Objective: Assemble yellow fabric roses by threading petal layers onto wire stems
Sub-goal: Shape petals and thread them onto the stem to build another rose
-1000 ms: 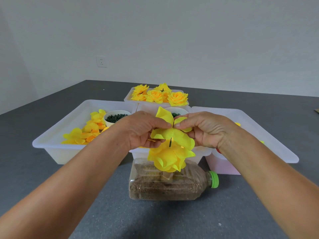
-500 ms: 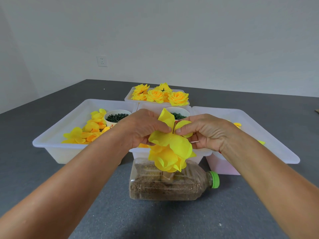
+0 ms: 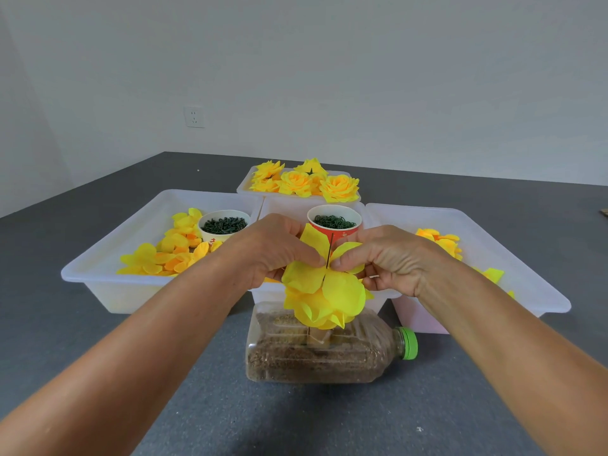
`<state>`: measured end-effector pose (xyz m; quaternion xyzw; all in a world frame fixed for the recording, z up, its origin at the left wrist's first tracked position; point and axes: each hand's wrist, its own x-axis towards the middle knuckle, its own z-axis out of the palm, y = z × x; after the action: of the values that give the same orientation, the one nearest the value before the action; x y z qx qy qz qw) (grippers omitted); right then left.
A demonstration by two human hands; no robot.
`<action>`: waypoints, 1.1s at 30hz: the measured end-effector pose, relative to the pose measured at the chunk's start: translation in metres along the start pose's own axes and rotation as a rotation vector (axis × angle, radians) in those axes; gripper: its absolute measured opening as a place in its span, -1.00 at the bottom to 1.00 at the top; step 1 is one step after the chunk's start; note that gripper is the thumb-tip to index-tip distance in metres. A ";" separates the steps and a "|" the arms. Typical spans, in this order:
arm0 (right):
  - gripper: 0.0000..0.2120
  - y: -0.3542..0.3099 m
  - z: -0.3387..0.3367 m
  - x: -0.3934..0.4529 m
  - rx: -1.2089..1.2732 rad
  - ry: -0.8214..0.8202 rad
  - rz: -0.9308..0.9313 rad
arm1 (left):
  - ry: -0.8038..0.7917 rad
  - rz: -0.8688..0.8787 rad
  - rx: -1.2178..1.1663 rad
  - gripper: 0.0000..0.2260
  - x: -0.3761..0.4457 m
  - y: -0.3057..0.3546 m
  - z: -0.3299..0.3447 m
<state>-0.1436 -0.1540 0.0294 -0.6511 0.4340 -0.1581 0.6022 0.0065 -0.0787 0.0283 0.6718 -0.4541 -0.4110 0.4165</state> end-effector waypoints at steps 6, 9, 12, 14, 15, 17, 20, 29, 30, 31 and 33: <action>-0.71 0.003 0.002 0.000 -0.017 0.002 0.009 | -0.015 -0.001 0.020 -0.76 0.000 -0.003 0.000; -0.68 0.004 0.002 -0.001 -0.038 0.010 0.009 | -0.022 -0.002 0.027 -0.80 0.000 -0.004 0.000; -0.68 0.005 0.003 0.000 -0.054 0.008 0.012 | -0.023 -0.004 0.035 -0.78 0.000 -0.005 0.000; -0.69 0.006 0.004 0.000 -0.060 0.007 0.011 | -0.025 -0.010 0.041 -0.75 0.000 -0.006 0.002; -0.69 0.006 0.004 0.000 -0.060 0.006 0.010 | -0.026 -0.013 0.043 -0.75 0.000 -0.006 0.002; -0.69 0.007 0.005 0.000 -0.052 0.007 0.010 | -0.025 -0.019 0.044 -0.74 0.000 -0.007 0.002; -0.69 0.008 0.006 0.001 -0.049 0.005 0.012 | -0.018 -0.025 0.054 -0.72 0.000 -0.007 0.003; -0.68 0.010 0.008 -0.001 -0.090 0.027 0.011 | -0.012 -0.025 0.094 -0.71 -0.002 -0.008 0.006; -0.68 0.010 0.008 -0.001 -0.090 0.028 0.010 | -0.012 -0.028 0.093 -0.71 -0.002 -0.007 0.006; -0.69 0.010 0.008 -0.001 -0.091 0.030 0.010 | -0.013 -0.029 0.092 -0.71 -0.003 -0.007 0.006; -0.69 0.010 0.008 -0.001 -0.098 0.037 0.006 | -0.011 -0.032 0.095 -0.71 -0.003 -0.007 0.006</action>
<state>-0.1418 -0.1469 0.0186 -0.6753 0.4543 -0.1467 0.5622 0.0025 -0.0752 0.0203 0.6957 -0.4647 -0.3992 0.3750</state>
